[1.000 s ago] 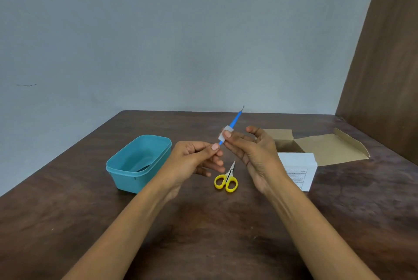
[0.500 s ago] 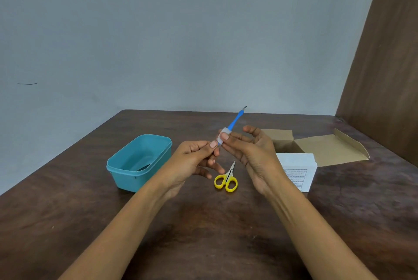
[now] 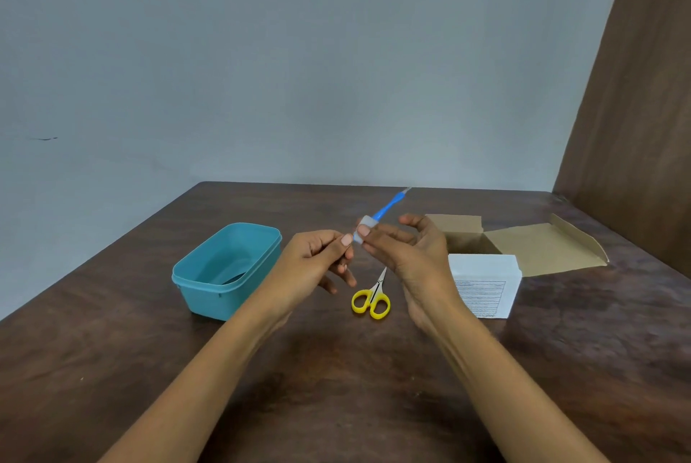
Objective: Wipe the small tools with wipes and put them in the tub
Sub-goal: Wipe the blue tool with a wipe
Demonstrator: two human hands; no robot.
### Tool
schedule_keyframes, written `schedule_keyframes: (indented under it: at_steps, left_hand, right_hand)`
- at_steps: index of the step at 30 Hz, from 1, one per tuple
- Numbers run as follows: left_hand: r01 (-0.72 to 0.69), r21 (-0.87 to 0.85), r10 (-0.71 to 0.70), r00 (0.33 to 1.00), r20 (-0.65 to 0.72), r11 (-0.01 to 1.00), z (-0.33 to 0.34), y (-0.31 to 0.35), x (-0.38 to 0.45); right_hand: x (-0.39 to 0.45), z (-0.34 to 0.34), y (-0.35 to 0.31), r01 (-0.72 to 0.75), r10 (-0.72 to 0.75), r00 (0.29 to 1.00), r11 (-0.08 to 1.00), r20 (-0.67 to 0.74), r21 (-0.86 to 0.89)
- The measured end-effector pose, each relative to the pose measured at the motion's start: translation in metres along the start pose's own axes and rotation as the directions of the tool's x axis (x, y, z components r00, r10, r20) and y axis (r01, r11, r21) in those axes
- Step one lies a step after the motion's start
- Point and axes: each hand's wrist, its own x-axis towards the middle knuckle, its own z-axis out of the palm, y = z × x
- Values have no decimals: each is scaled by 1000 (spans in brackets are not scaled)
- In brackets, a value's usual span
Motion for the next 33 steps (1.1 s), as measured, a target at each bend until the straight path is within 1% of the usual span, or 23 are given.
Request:
schedule_keyframes:
  at_steps: [2,4,6,8,10,12,13,14,15,16,18,19,21,23,26,30,33]
  left_hand:
    - [39,-81,-34,998,56,996,0,1,-1]
    - [103,-224,-67,985,161,969,-1,3,-1]
    - [180,-372,-88,964,251,910,-2,4,-1]
    - [253,-482,-108,945,308,839,-2,5,0]
    - [308,-557,-114,928,354,771,-3,6,0]
    - [341,-594,-109,914,391,729,-4,8,-1]
    - [348,-594,-110,911,398,726,-5,8,-1]
    - [340,-576,-116,914,390,744,-6,8,-2]
    - [311,-538,-125,927,355,784,-5,7,-2]
    - [265,-479,-130,947,295,837,-4,5,-1]
    - [165,-348,-120,982,148,923,0,1,-1]
    - [121,-299,-99,991,90,947,1,0,0]
    - [52,-225,-48,999,23,973,2,-3,0]
    - [28,-192,-30,1000,-5,981,3,-2,0]
    - [29,-201,-32,999,-13,979,2,-1,-1]
    - [37,-194,-37,999,6,980,1,-1,1]
    - [46,-193,-41,999,29,980,0,-2,2]
  right_hand:
    - [0,1,1,-20,19,1000,1000,24,13]
    - [0,0,-2,-37,32,998,995,52,94]
    - [1,-1,-7,-54,37,995,981,92,185]
    - [0,-1,-9,-59,30,991,972,129,227]
    - [-1,1,-10,-49,14,989,971,146,234]
    - [-1,1,-11,-34,-2,989,971,151,237]
    - [-1,1,-11,-27,-9,989,971,147,237]
    - [-1,1,-10,-20,-13,990,972,140,233]
    - [-1,0,-9,-12,-16,992,977,128,215]
    - [-1,0,-7,3,-21,994,986,109,169]
    - [0,-1,-3,30,-31,997,999,64,20]
    - [1,-1,-2,31,-30,999,999,46,-34]
    - [2,-2,0,21,-19,999,998,30,-65]
    - [3,-3,-1,12,-11,999,999,31,-36]
    - [4,-5,-5,8,-11,999,998,52,63]
    - [5,-6,-12,34,-44,998,981,53,191]
    - [4,-5,-11,57,-69,997,972,44,228]
